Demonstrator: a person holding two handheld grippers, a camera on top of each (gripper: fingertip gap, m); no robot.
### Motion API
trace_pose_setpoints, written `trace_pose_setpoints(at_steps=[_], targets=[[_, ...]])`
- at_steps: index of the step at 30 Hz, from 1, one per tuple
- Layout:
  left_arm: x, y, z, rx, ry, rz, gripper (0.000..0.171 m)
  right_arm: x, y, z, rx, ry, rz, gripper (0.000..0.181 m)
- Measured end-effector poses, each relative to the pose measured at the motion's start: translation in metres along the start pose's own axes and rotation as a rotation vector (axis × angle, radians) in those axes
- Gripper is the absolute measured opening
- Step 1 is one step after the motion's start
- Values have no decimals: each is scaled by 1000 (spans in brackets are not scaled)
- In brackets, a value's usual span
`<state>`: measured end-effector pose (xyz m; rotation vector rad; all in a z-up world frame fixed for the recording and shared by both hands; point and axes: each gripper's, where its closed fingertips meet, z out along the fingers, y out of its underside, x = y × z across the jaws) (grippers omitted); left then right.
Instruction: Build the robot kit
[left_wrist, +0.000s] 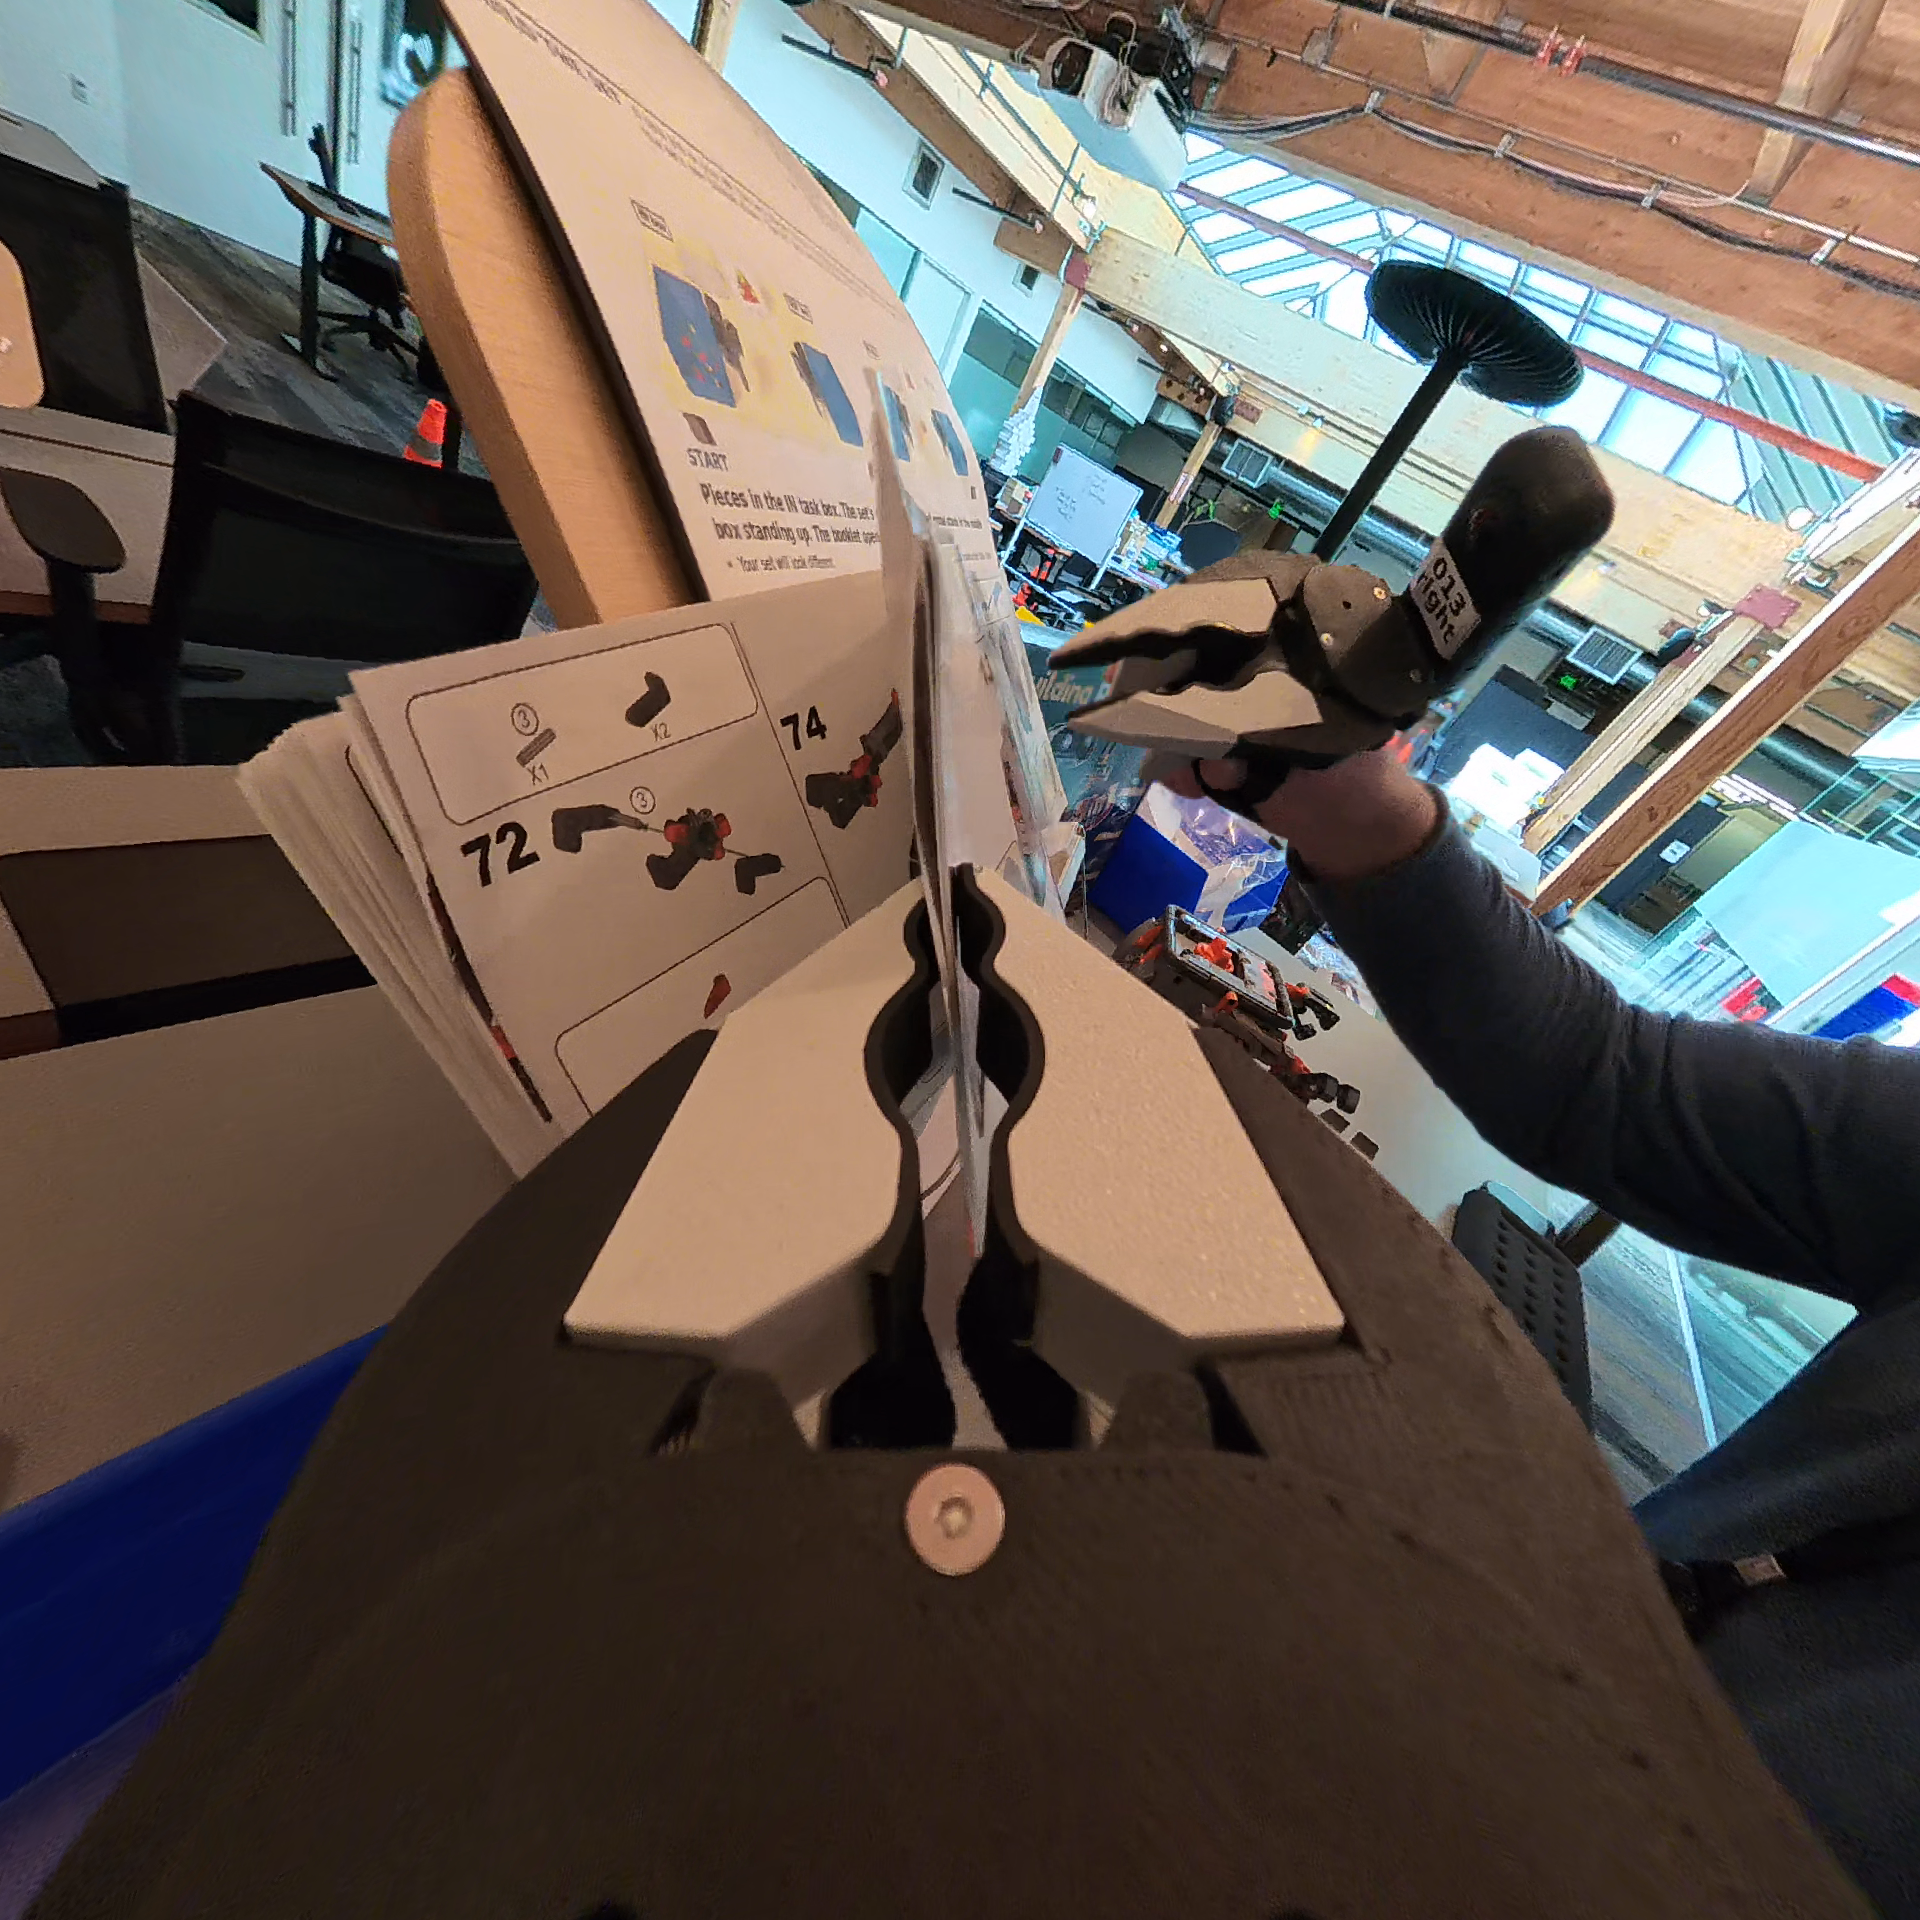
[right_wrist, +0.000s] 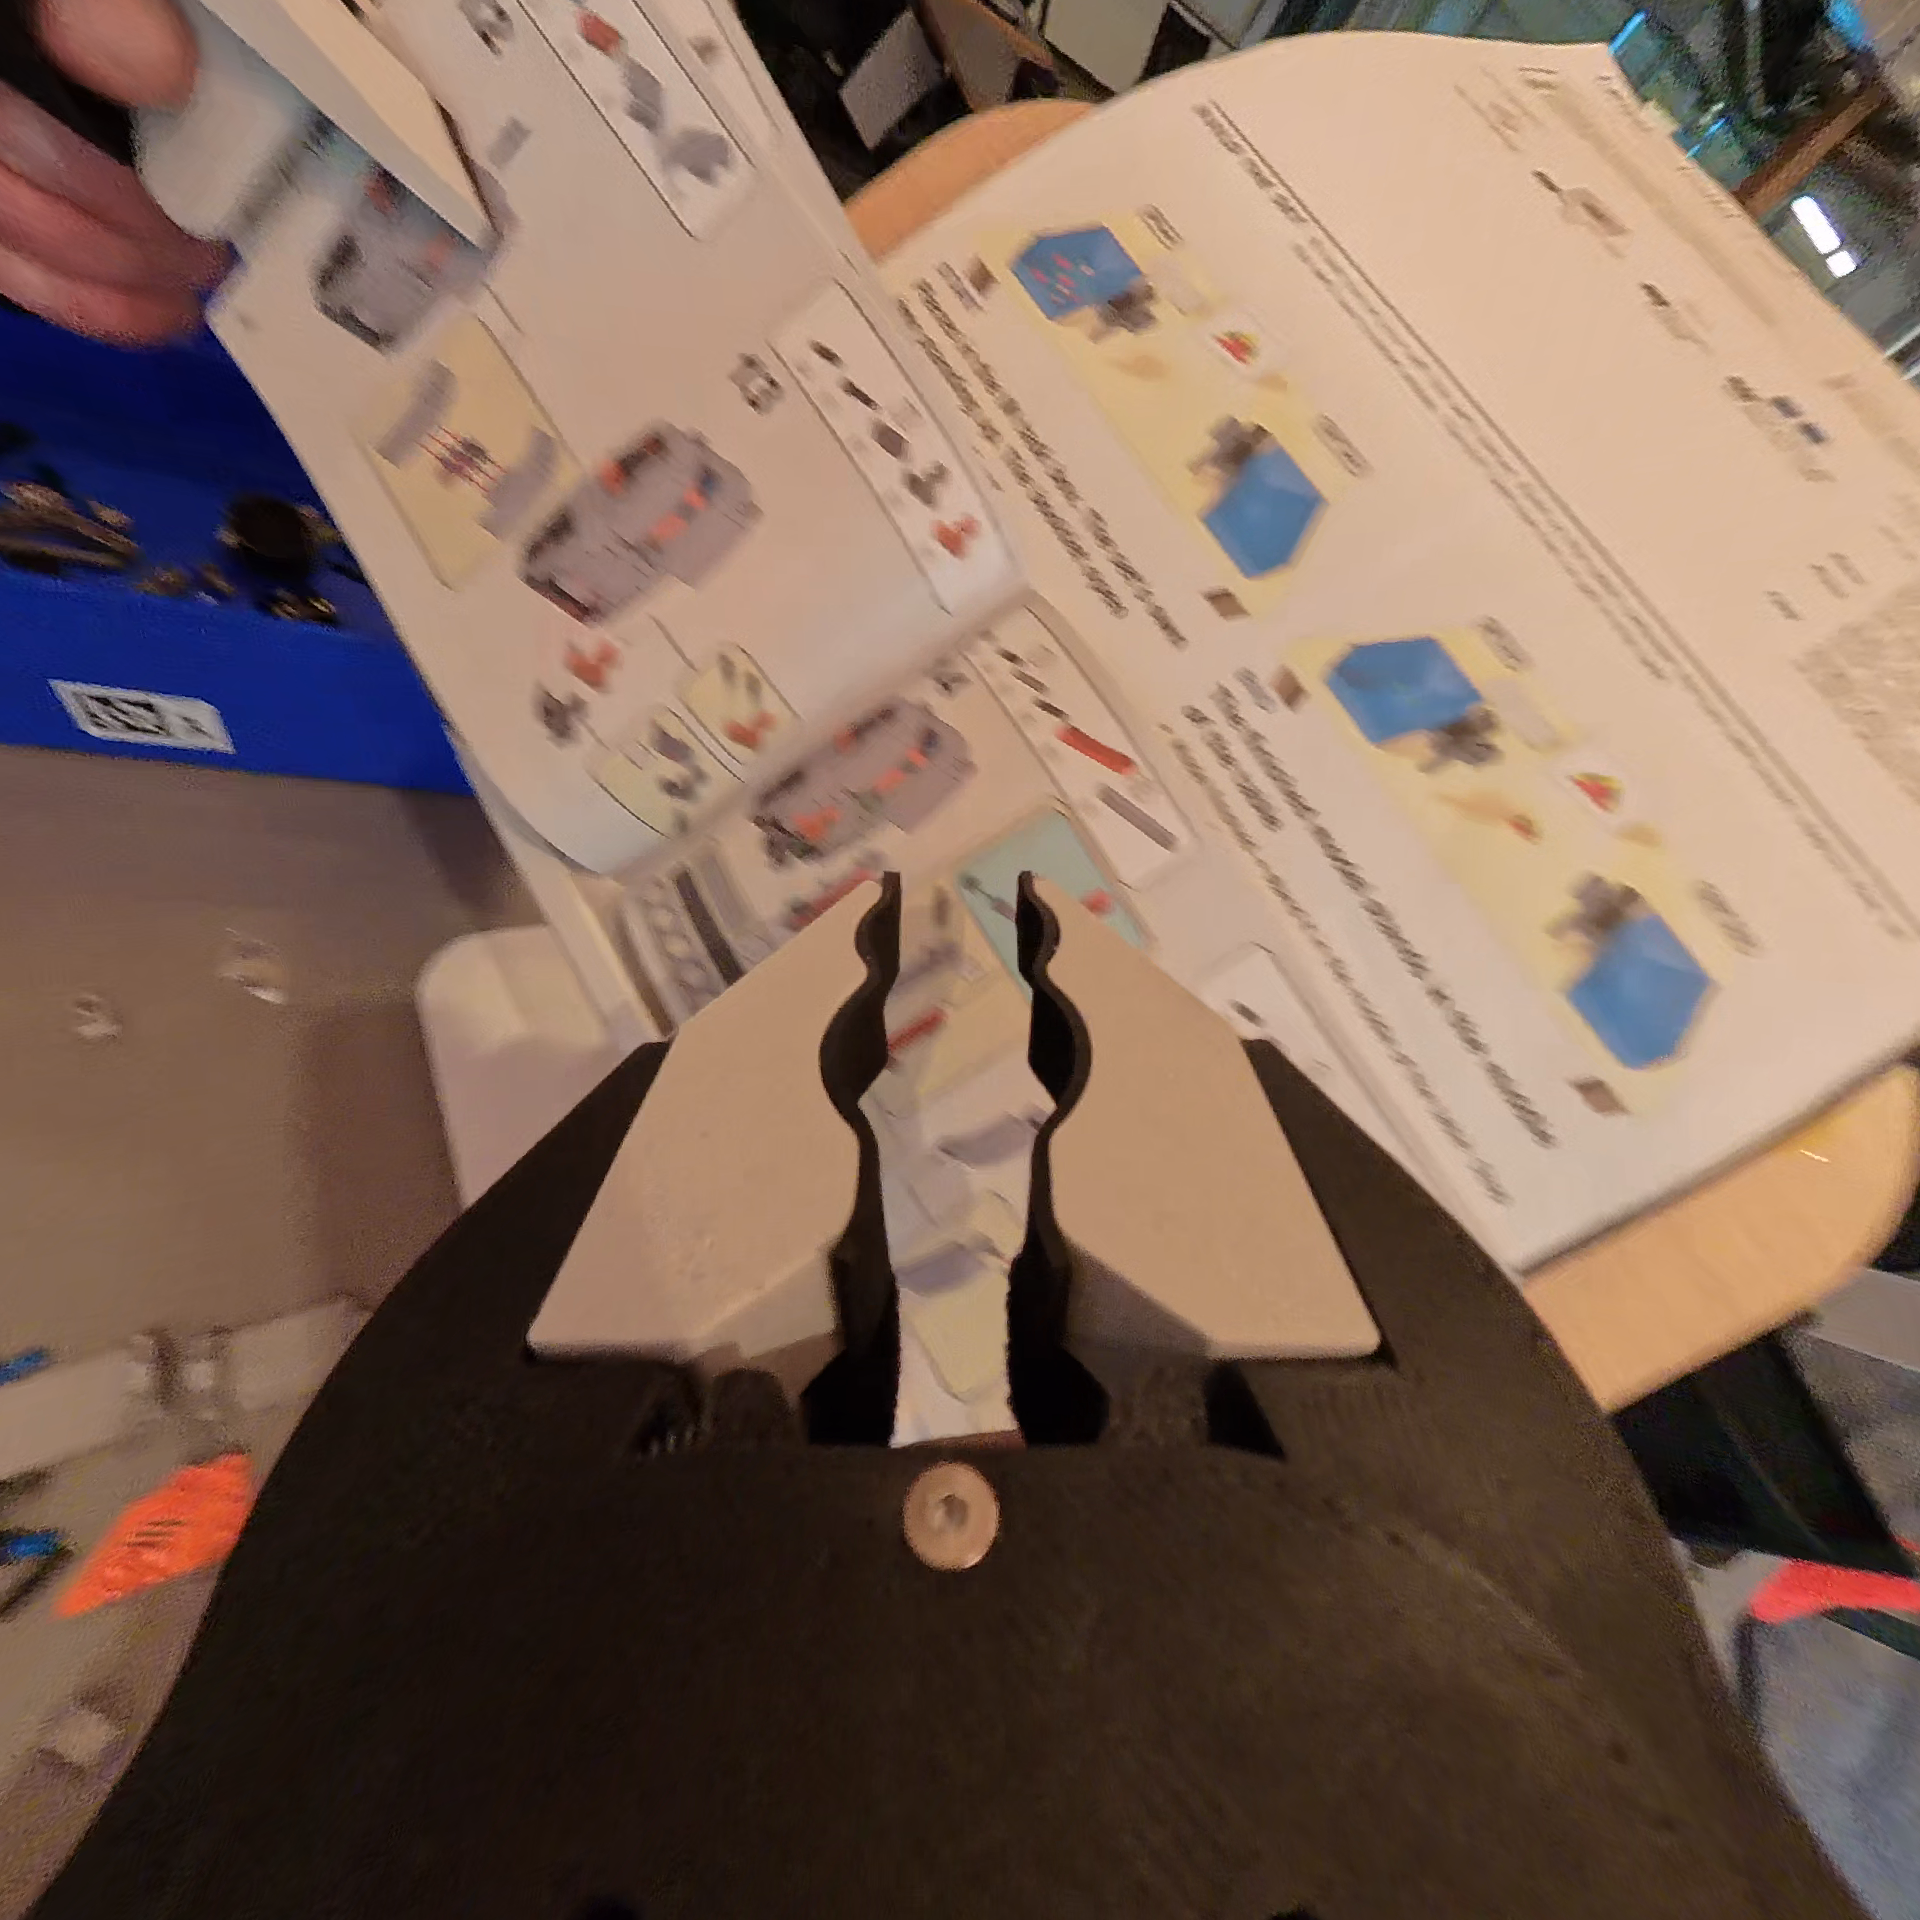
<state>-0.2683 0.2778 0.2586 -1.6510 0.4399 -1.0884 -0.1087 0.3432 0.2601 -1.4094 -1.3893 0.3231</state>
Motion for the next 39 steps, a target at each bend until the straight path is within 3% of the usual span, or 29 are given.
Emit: trace_pose_setpoints(at_steps=[5,8,11,14,17,20,25,27,33,36,39], targets=[[-3,5,0,1,-3,-12,0,56,24,-15,-61,118,-155,45],[-5,7,3,-2,-10,-15,0,67,31,-14,-69,68,-190,61],[-7,7,6,-7,-23,-10,0,69,53,-8,-179,3,-211,75],[-5,9,11,-18,-22,-2,0,67,57,-8,-182,-22,-243,57],[-3,10,15,-24,-18,4,0,67,57,-8,-170,-7,-250,54],[-6,10,15,-22,-28,2,0,79,51,-12,-145,58,-254,24],[-7,11,15,-18,-33,3,0,82,48,-16,-159,121,-378,14],[-7,12,15,-18,-35,4,0,81,41,-21,-125,125,-389,1],[-5,11,19,-17,-29,5,0,64,35,-30,-83,-128,-138,0],[-3,11,21,-19,-24,8,0,72,45,-25,-120,-106,-108,26],[-2,11,22,-20,-22,7,0,78,49,-21,-117,-81,-71,26]])
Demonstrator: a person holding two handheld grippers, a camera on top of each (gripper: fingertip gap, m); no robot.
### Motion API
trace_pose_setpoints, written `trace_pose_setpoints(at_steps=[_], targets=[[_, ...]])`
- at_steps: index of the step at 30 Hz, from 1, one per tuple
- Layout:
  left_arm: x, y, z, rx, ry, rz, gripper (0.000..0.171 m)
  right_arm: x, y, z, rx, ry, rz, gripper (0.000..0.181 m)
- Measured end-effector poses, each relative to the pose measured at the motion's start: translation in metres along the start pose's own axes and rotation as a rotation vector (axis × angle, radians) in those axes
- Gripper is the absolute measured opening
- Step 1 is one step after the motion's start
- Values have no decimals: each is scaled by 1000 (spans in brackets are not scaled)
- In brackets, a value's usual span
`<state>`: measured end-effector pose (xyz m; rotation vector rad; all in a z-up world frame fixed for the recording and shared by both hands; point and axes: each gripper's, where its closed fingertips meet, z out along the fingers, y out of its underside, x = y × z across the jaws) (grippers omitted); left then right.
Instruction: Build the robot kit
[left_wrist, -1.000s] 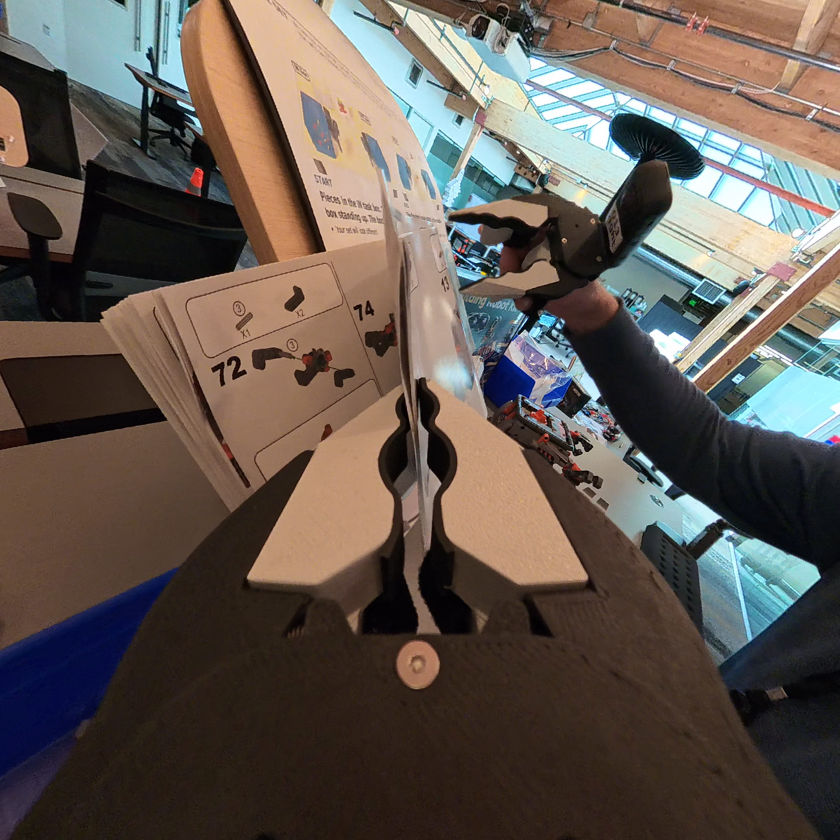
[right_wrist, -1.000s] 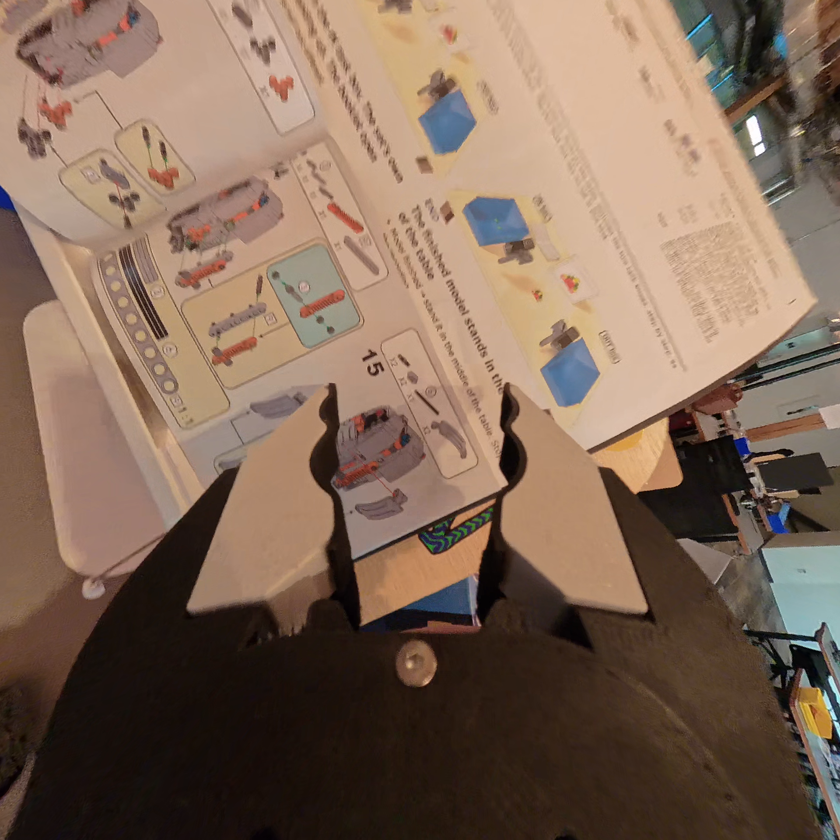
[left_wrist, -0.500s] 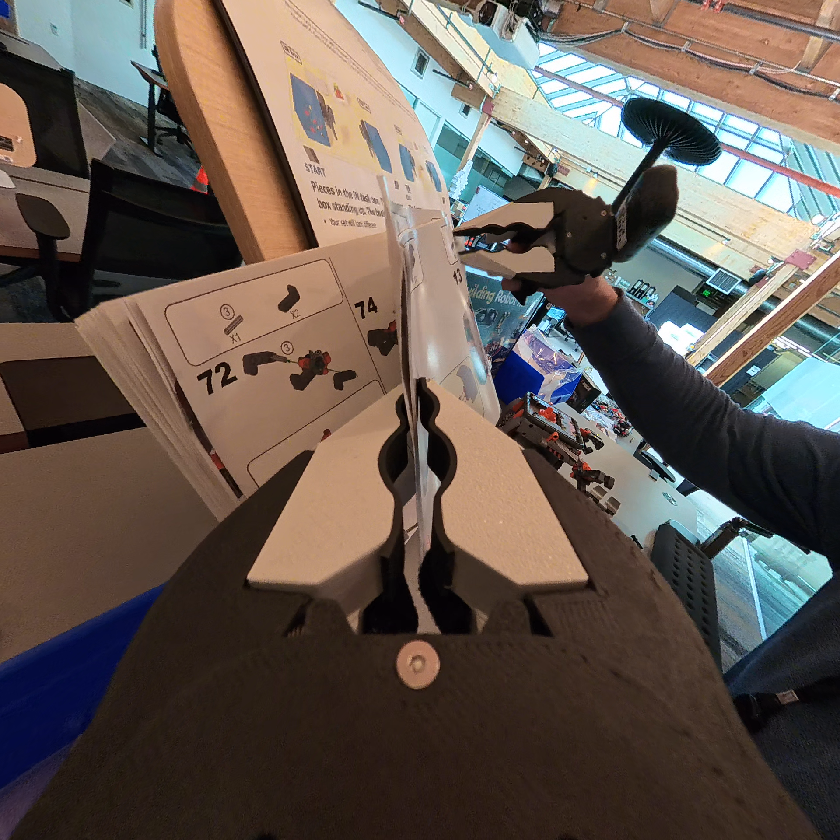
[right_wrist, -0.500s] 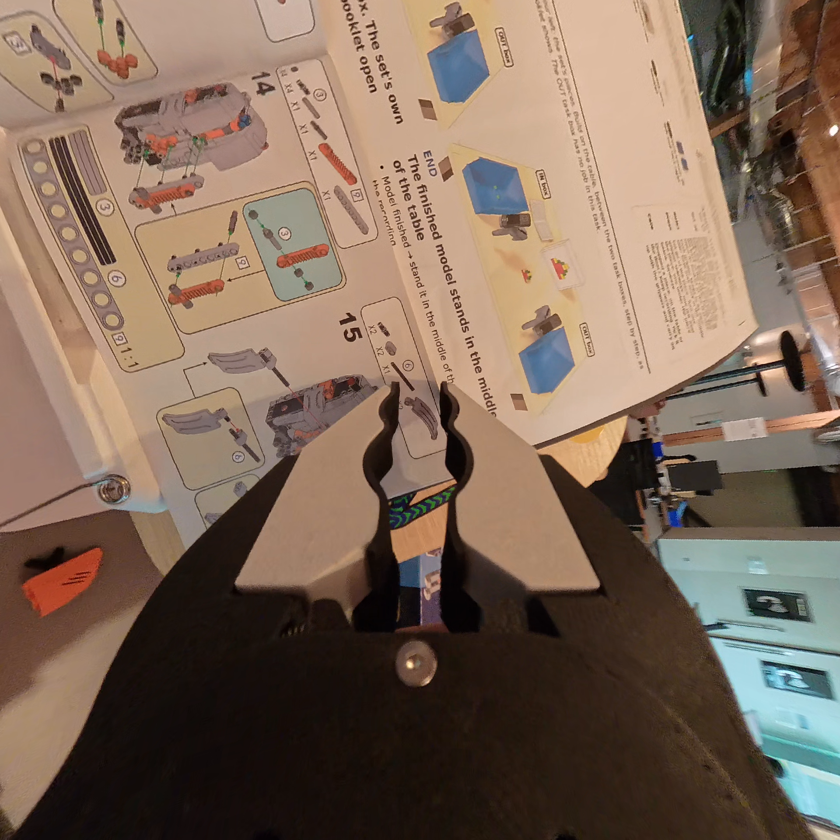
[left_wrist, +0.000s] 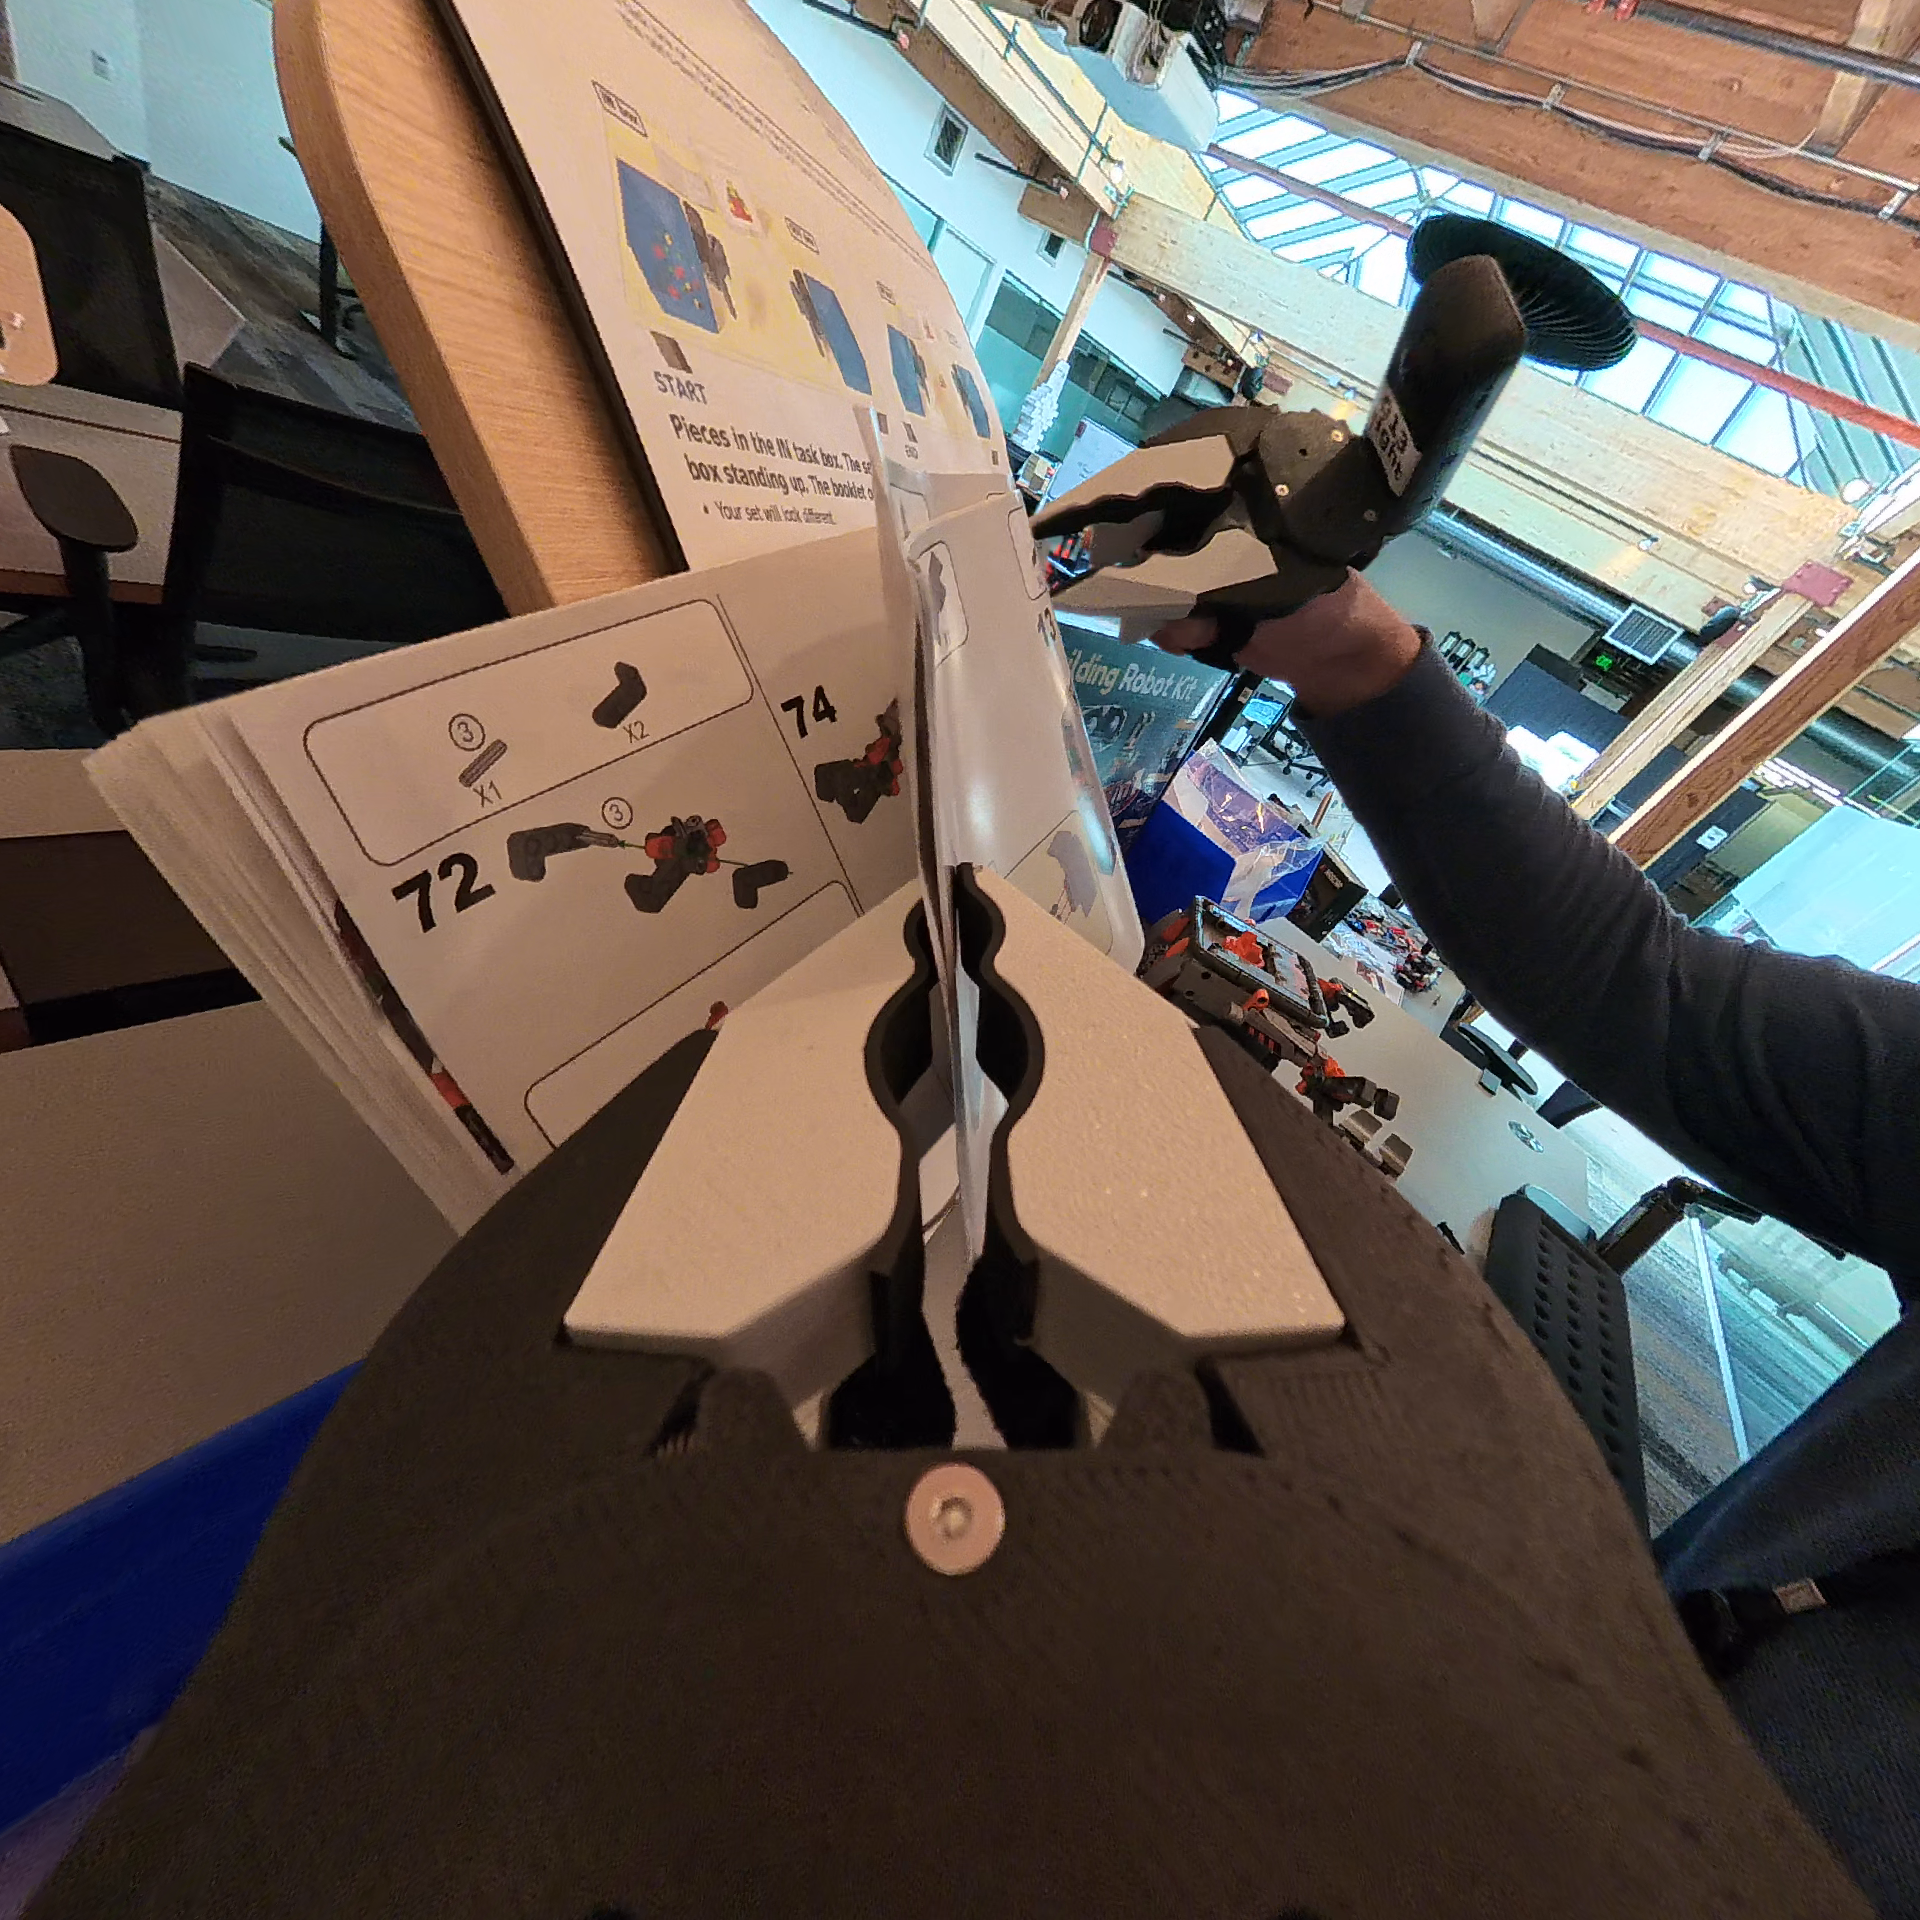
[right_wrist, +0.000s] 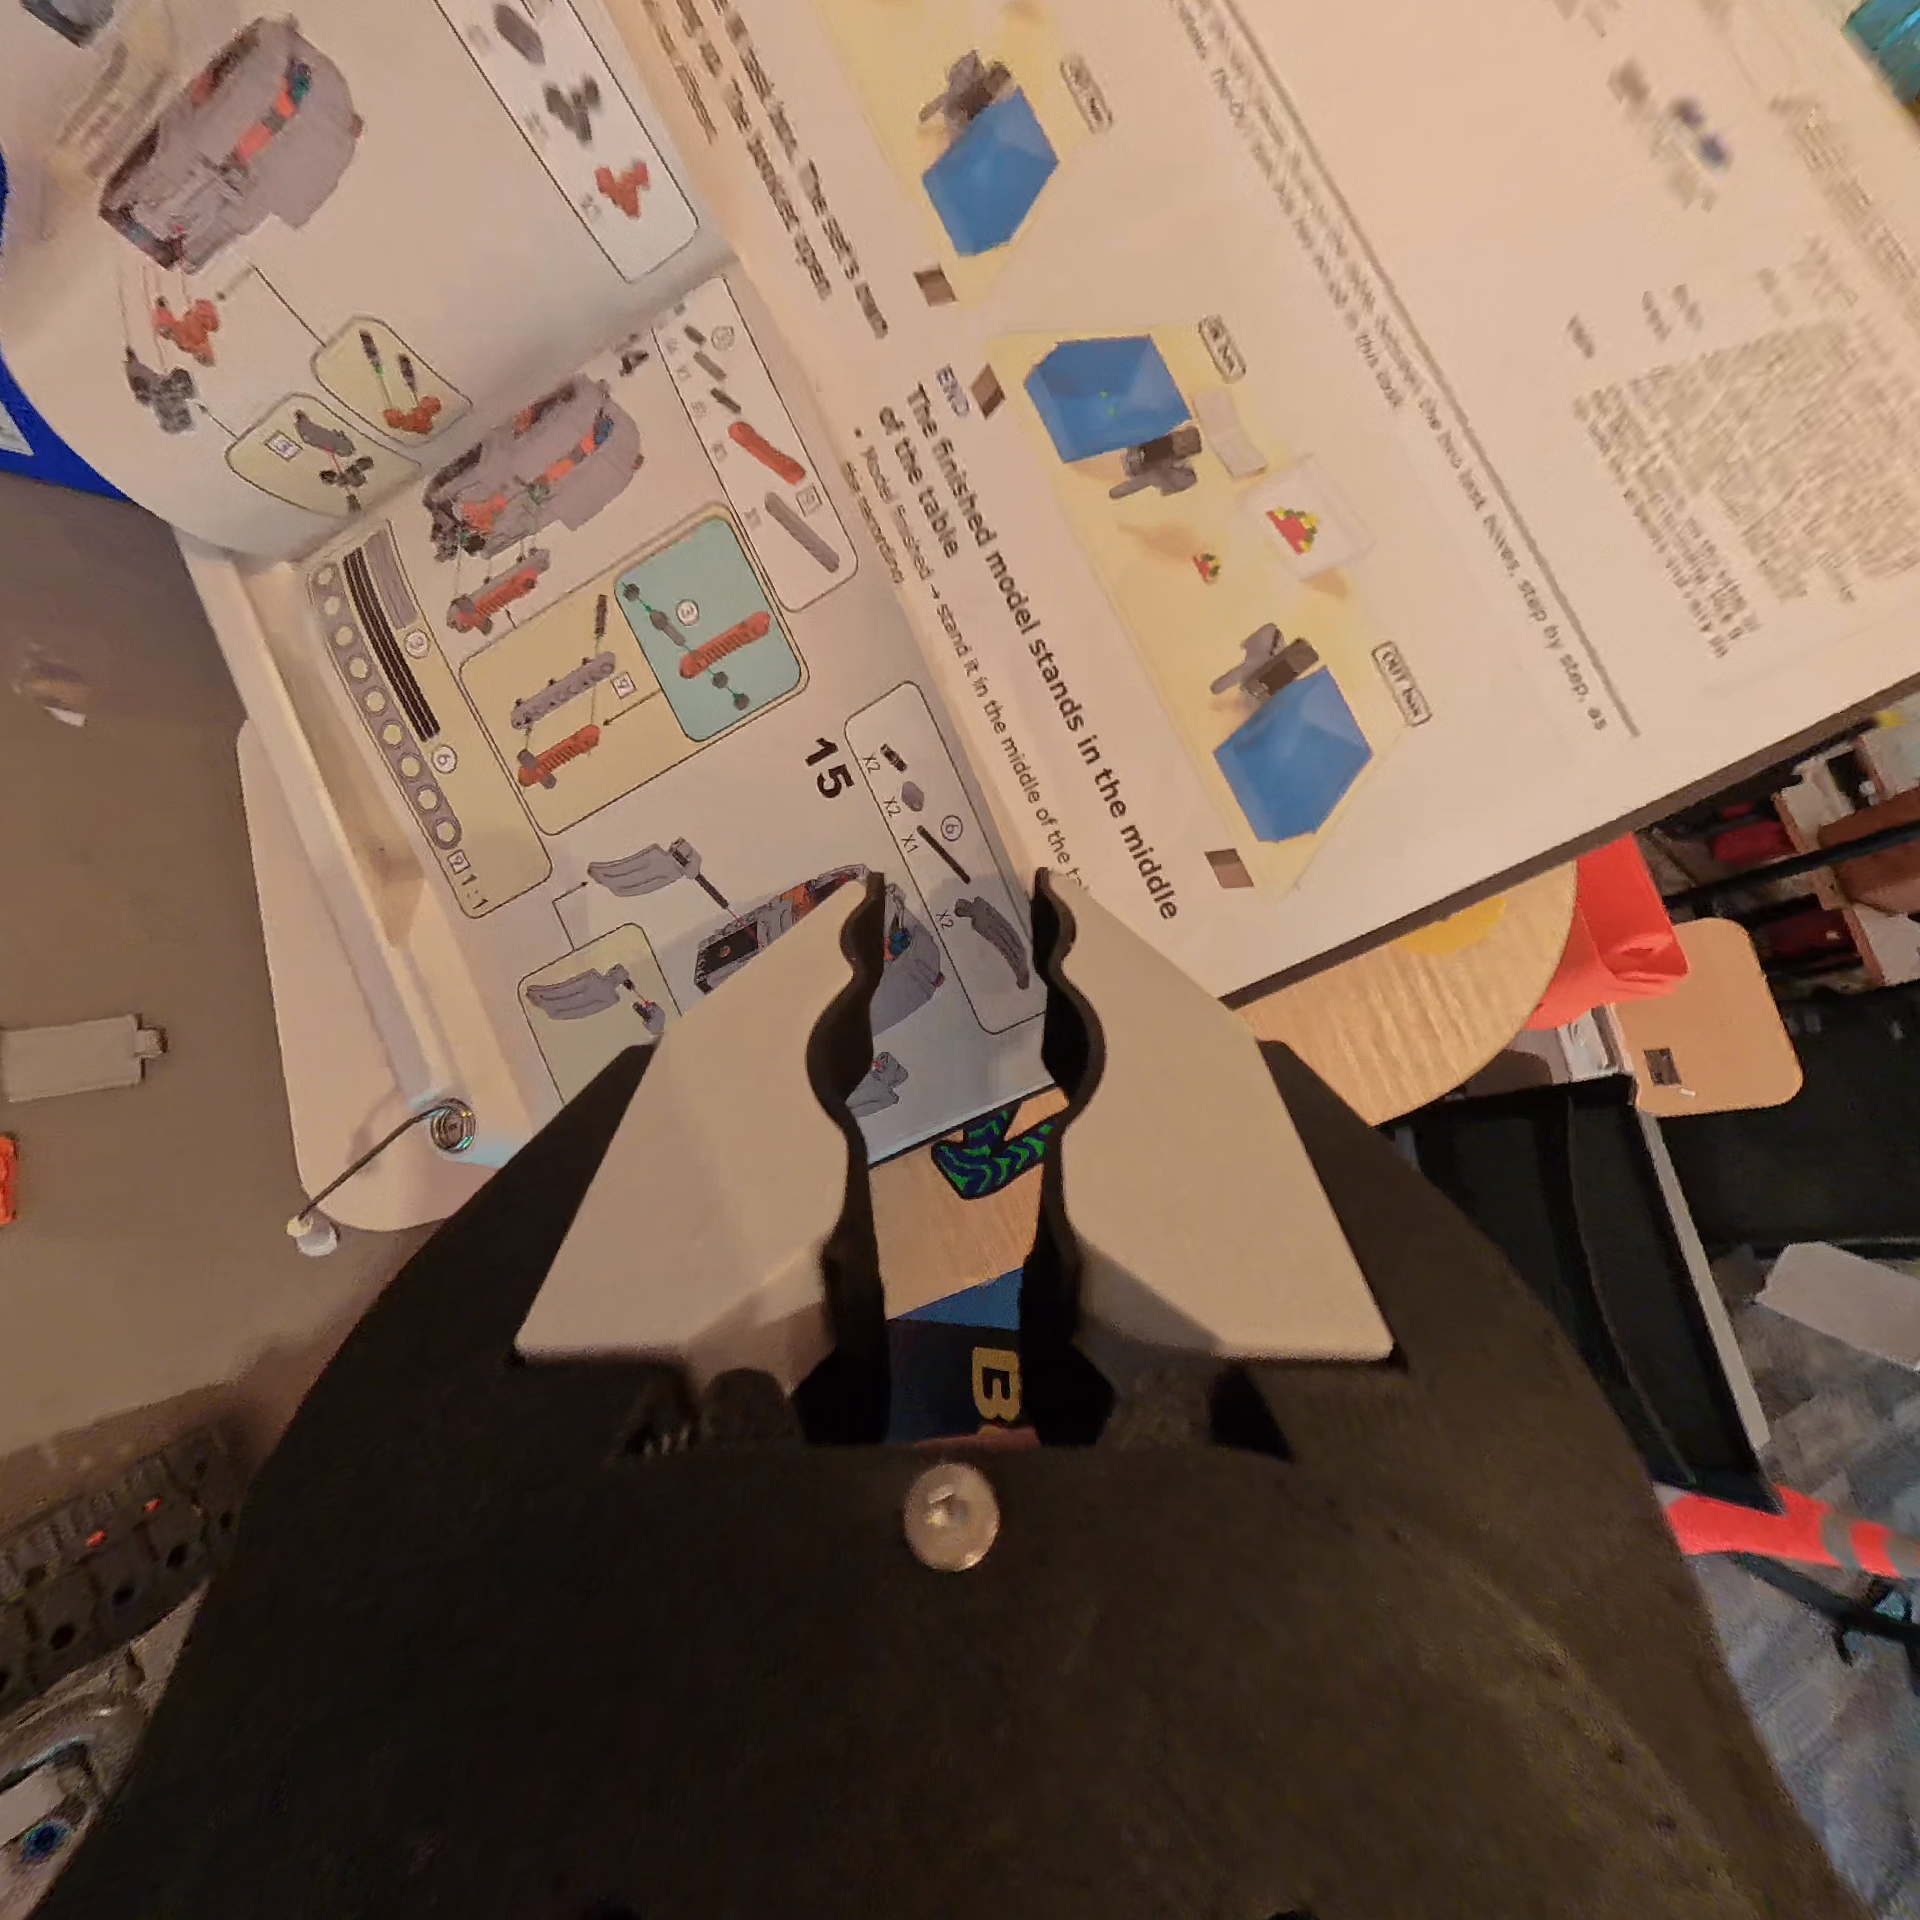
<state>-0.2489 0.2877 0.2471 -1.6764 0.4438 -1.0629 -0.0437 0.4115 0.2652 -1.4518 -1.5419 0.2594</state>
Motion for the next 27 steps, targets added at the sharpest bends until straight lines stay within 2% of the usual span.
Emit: trace_pose_setpoints(at_steps=[3,5,7,9,11,14,16,20,24,27], targets=[[0,1,0,-2,-4,2,0,2,1,2,-3,25,-42,20],[1,0,-1,1,-5,2,0,0,-8,-6,54,-9,-38,0],[0,0,-2,-1,-11,5,0,-8,-15,-18,92,-67,-73,0],[1,-1,-2,-1,-4,7,0,-1,-9,-19,46,3,-123,1],[1,-1,-1,-2,-7,7,0,-12,-5,-15,21,-43,-145,0],[1,-1,0,1,-1,5,0,-18,-2,-10,-4,15,-236,17],[1,0,2,-3,2,4,0,-26,3,-6,-14,1,-232,14],[3,1,7,-9,9,4,0,-33,2,-6,50,-41,-90,9],[4,2,9,-15,10,6,0,-55,6,-9,65,-205,114,0],[2,2,8,-12,1,6,0,-65,-12,-22,136,-325,266,0]])
